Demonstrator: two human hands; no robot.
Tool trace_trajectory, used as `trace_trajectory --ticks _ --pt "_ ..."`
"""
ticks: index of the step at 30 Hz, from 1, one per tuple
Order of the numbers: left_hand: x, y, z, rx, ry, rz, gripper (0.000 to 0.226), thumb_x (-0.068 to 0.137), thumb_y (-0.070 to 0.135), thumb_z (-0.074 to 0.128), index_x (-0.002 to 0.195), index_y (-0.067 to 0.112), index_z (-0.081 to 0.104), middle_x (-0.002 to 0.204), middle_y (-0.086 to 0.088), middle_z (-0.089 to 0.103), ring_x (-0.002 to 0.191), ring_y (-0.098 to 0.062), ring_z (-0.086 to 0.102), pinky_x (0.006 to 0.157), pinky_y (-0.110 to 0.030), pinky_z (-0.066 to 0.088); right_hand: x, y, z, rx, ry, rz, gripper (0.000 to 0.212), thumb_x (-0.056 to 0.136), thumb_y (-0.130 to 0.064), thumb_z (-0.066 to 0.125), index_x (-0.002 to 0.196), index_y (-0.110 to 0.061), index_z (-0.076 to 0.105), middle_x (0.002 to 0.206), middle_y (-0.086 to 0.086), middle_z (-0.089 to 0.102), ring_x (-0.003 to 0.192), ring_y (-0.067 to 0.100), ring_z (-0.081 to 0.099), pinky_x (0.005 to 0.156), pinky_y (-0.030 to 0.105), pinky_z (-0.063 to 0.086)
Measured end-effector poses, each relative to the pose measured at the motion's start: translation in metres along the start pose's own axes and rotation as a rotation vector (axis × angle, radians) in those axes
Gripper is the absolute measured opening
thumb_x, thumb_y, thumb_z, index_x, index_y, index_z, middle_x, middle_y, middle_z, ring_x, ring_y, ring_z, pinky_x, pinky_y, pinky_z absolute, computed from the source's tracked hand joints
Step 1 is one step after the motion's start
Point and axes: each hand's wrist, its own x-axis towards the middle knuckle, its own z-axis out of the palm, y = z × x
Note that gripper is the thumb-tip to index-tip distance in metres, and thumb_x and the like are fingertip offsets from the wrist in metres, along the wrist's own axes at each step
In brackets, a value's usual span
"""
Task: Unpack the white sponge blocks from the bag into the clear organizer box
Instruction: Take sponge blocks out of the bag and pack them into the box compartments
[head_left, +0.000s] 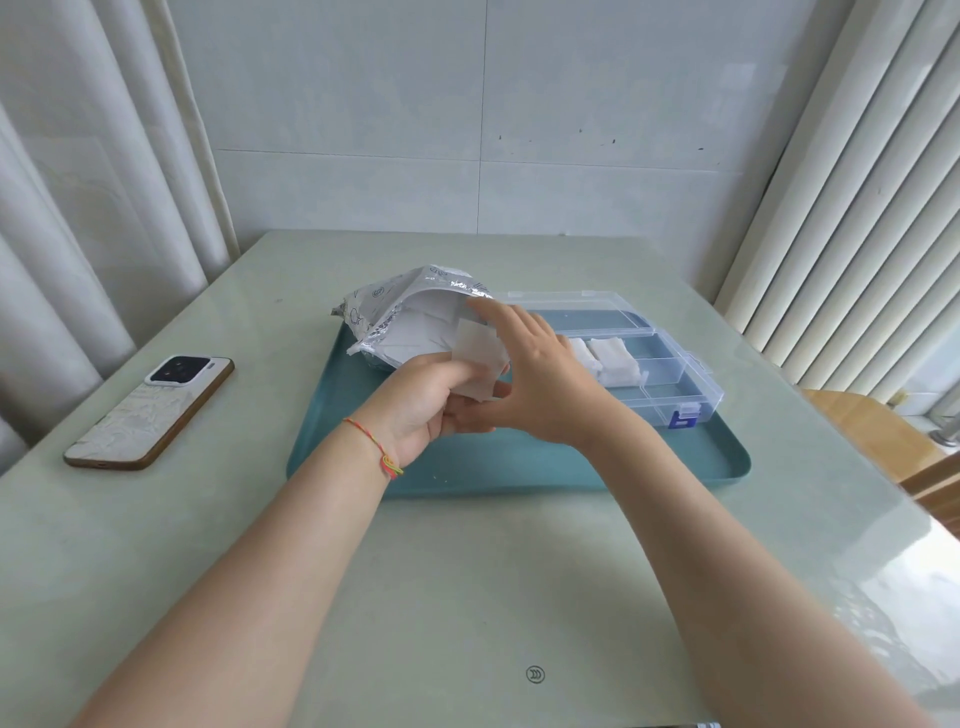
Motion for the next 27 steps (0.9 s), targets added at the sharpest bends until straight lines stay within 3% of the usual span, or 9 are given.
trace_trajectory --ticks 8,10,14,17,20,22,27 --pt "0.0 0.001 0.001 -0.135 -0.075 0.001 0.02 0.097 0.01 0.047 0.101 0.016 0.065 0.075 0.001 0.067 0.069 -0.014 0.066 0.065 -0.027 0.053 0.0 -0.004 0.013 0.056 0.073 -0.111 0.078 0.077 -0.022 0.072 0.146 -0.027 0.037 0.138 -0.009 0.048 0.127 0.019 0.042 0.098 0.046 0.04" --pt "0.0 0.0 0.0 -0.218 -0.085 -0.018 0.019 0.097 0.008 0.046 0.101 0.015 0.064 0.076 0.0 0.066 0.071 -0.015 0.064 0.06 -0.025 0.051 -0.001 -0.006 0.012 0.048 0.044 -0.113 0.083 0.074 -0.028 0.077 0.147 -0.03 0.035 0.133 -0.011 0.048 0.125 0.017 0.041 0.098 0.043 0.038" --pt "0.003 -0.003 -0.002 -0.291 -0.088 -0.046 0.015 0.093 0.011 0.054 0.106 0.016 0.061 0.09 -0.002 0.057 0.083 -0.016 0.054 0.066 -0.023 0.048 -0.001 -0.006 0.014 -0.011 0.028 -0.044 0.092 0.067 -0.045 0.084 0.144 -0.027 0.038 0.129 -0.008 0.047 0.124 0.017 0.039 0.098 0.038 0.03" --pt "0.007 -0.006 -0.002 -0.313 -0.08 -0.047 0.01 0.092 0.011 0.056 0.101 0.016 0.059 0.088 -0.002 0.053 0.079 -0.014 0.054 0.067 -0.025 0.049 0.0 -0.001 0.015 -0.046 0.064 -0.037 0.074 0.065 -0.049 0.084 0.127 -0.023 0.054 0.123 -0.006 0.049 0.119 0.018 0.042 0.095 0.039 0.032" --pt "0.005 -0.005 -0.001 -0.289 -0.095 -0.031 0.011 0.096 0.008 0.05 0.091 0.015 0.058 0.082 -0.003 0.052 0.071 -0.013 0.056 0.062 -0.023 0.05 0.0 -0.002 0.013 -0.048 0.047 -0.029 0.085 0.06 -0.056 0.085 0.133 -0.03 0.048 0.127 -0.011 0.046 0.12 0.014 0.04 0.097 0.038 0.031" --pt "0.003 -0.004 0.002 -0.228 -0.129 0.01 0.017 0.095 0.003 0.047 0.087 0.013 0.058 0.08 -0.002 0.05 0.071 -0.012 0.053 0.06 -0.021 0.047 -0.001 -0.004 0.011 -0.032 0.021 -0.052 0.091 0.06 -0.055 0.085 0.138 -0.038 0.041 0.131 -0.014 0.043 0.122 0.012 0.039 0.097 0.038 0.03" --pt "0.001 -0.004 0.004 -0.178 -0.081 0.052 0.024 0.092 0.0 0.049 0.079 0.019 0.057 0.07 0.003 0.048 0.064 -0.01 0.043 0.057 -0.02 0.037 -0.001 -0.003 0.014 -0.05 0.03 -0.086 0.077 0.063 -0.049 0.085 0.13 -0.033 0.052 0.128 -0.009 0.046 0.124 0.018 0.038 0.098 0.043 0.033"
